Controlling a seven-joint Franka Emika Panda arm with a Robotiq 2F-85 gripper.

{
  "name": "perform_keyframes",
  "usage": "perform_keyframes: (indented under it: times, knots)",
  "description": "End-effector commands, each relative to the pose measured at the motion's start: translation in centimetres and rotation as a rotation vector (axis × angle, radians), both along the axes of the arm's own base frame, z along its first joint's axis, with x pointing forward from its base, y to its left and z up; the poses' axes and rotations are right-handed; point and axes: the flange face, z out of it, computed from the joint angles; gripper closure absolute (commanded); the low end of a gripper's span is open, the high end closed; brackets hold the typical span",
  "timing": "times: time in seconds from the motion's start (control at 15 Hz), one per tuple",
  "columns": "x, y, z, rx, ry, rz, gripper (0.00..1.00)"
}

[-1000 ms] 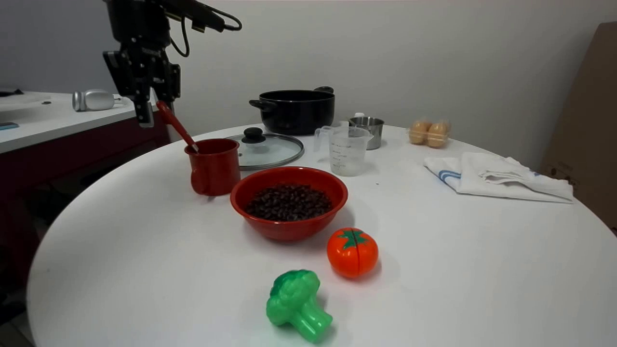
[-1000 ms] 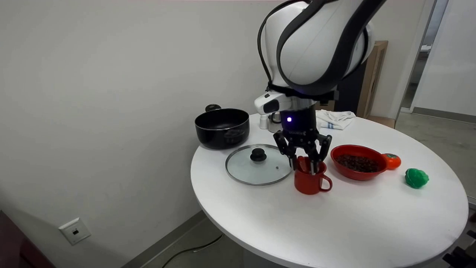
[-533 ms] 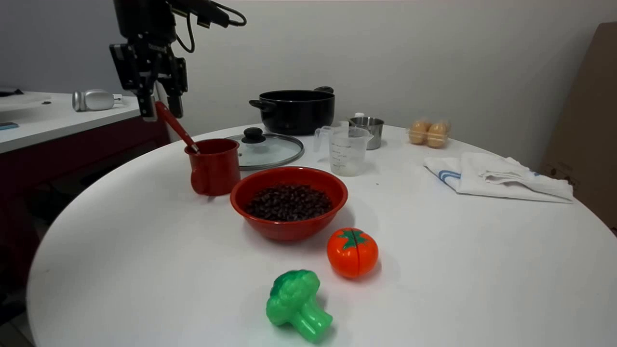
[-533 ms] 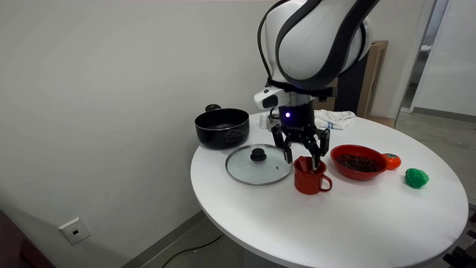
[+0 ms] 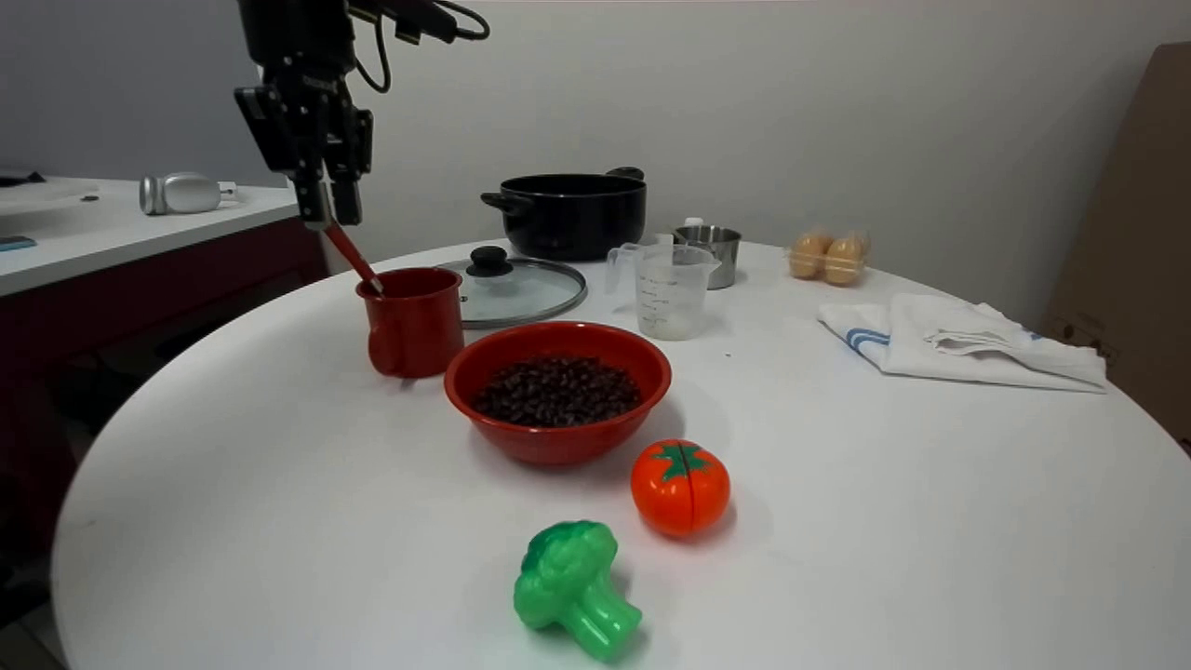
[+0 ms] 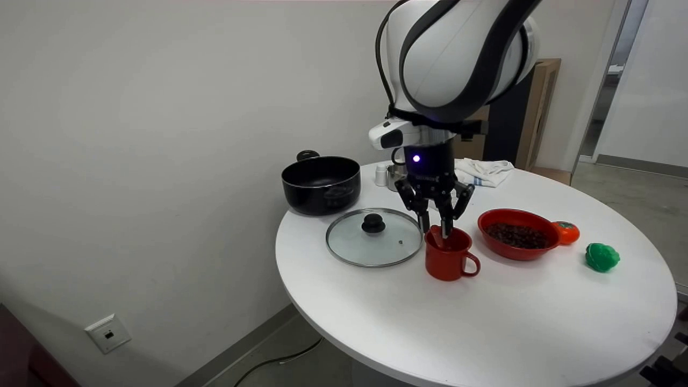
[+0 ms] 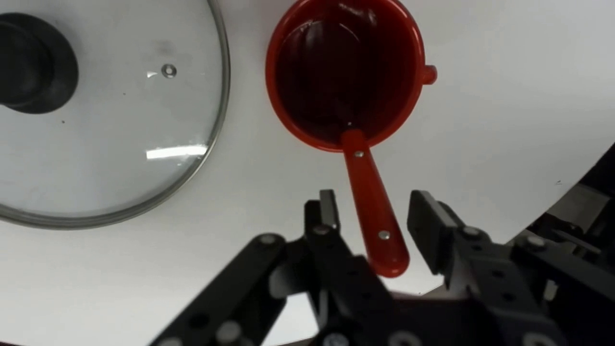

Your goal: Fill the spoon with contents of the red bowl

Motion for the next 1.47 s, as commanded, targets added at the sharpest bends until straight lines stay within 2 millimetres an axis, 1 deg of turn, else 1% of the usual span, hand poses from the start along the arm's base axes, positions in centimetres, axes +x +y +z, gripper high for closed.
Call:
perform_keyframes:
  times: [0.0,0.07,0.13,0.2,0.27,0.33,0.67,0.73,0.8,0.87,0.93,1.0,1.07,1.13,1.2,1.27,1.33,1.4]
  knots:
    - [0.3,-0.1,0.4,0.014,-0.003,0.026,0.88]
    - [0.2,-0.1,0.3,0.014,-0.002,0.029,0.96]
    - [0.1,-0.1,0.3,0.013,0.0,0.033,1.0]
    - [0.0,0.0,0.2,0.013,0.002,0.035,0.9]
    - [-0.1,0.0,0.2,0.014,0.004,0.039,0.56]
    - [-0.2,0.1,0.2,0.014,0.007,0.041,0.54]
    - [-0.3,0.3,0.3,0.021,0.009,0.053,0.2]
    - [-0.3,0.4,0.3,0.023,0.008,0.054,0.42]
    - [-0.3,0.4,0.3,0.024,0.009,0.056,0.58]
    - [-0.3,0.5,0.3,0.025,0.009,0.058,0.59]
    - [-0.4,0.5,0.3,0.027,0.009,0.059,0.65]
    - [-0.4,0.6,0.3,0.029,0.01,0.06,0.74]
    - [-0.5,0.7,0.3,0.03,0.01,0.059,0.81]
    - [-0.6,0.8,0.3,0.033,0.01,0.058,0.9]
    - [-0.7,0.9,0.3,0.036,0.011,0.055,0.96]
    - [-0.8,1.0,0.3,0.042,0.011,0.042,1.0]
    - [-0.8,1.1,0.5,0.05,0.012,0.026,0.95]
    - [-0.9,1.1,0.7,0.062,0.01,0.01,0.95]
